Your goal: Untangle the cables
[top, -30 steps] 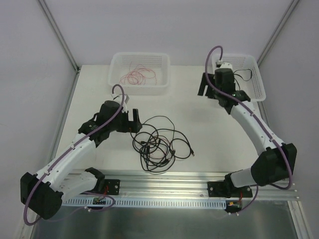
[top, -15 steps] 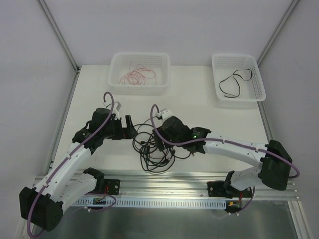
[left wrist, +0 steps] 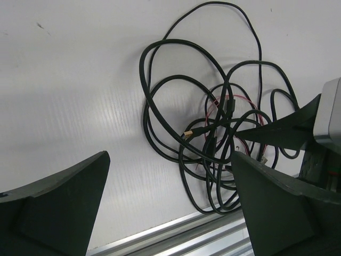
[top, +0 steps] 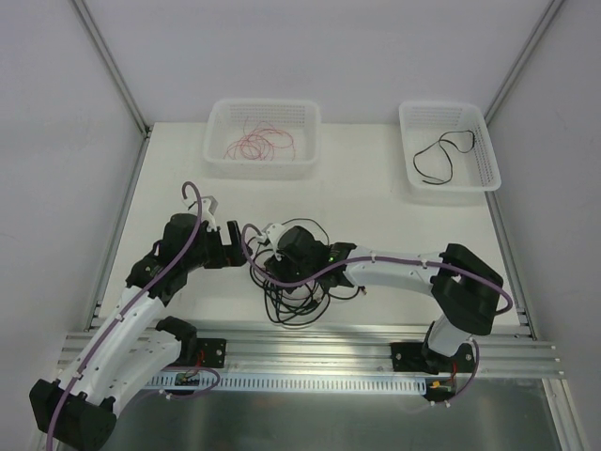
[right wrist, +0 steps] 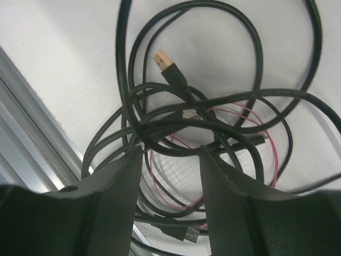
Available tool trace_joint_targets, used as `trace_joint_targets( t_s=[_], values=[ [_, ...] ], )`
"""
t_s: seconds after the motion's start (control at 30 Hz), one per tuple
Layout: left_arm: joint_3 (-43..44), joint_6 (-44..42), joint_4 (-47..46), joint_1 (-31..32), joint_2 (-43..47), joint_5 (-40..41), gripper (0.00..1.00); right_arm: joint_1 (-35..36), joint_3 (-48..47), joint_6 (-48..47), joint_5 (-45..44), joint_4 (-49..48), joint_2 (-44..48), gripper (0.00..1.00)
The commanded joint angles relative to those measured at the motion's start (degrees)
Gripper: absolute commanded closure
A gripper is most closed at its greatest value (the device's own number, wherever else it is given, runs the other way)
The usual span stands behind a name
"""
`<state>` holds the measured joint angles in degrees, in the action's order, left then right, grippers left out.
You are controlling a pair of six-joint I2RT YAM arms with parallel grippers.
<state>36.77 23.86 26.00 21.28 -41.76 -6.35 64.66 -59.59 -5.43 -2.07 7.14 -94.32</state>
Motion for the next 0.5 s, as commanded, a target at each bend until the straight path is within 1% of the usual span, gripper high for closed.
trace_joint_targets(
  t_s=[0.0, 0.13, 0.23, 0.27, 0.3, 0.33, 0.37, 0.47],
  values=[
    [-0.39, 1.72, -0.16, -0.27, 0.71, 2.31, 0.01, 0.46, -2.98, -3.18, 3.64, -4.58, -1.65, 0.5],
    [-0.48, 1.98, -0.16, -0.27, 0.45, 2.39, 0.01, 0.73, -3.69, -3.27, 4.09, -5.99, -4.46, 0.49],
    [-0.39, 1.9, -0.16, -0.27, 0.54, 2.57, 0.01, 0.73, -2.9, -3.01, 2.6, -6.87, -4.47, 0.64],
    [-0.47, 1.81, -0.16, -0.27, 0.71, 2.57, 0.01, 0.64, -2.72, -2.92, 2.42, -6.87, -3.94, 0.8],
    [-0.3, 1.63, -0.16, -0.27, 0.89, 2.4, 0.01, 0.64, -2.63, -2.92, 0.5, -6.79, -2.63, 0.89],
    [-0.3, 1.54, -0.16, -0.27, 1.15, 2.22, 0.01, 0.73, -2.46, -2.83, 0.31, -6.44, -1.75, 0.95],
    [-0.3, 1.28, -0.33, -0.36, 1.76, 1.96, 0.01, 0.64, -2.46, -2.83, 0.13, -6.17, -0.87, 0.99],
    [-0.39, 0.05, -1.74, -0.36, 2.9, -0.41, 0.01, 0.64, -2.81, -1.78, -1.88, -3.98, 2.3, 0.99]
  ],
)
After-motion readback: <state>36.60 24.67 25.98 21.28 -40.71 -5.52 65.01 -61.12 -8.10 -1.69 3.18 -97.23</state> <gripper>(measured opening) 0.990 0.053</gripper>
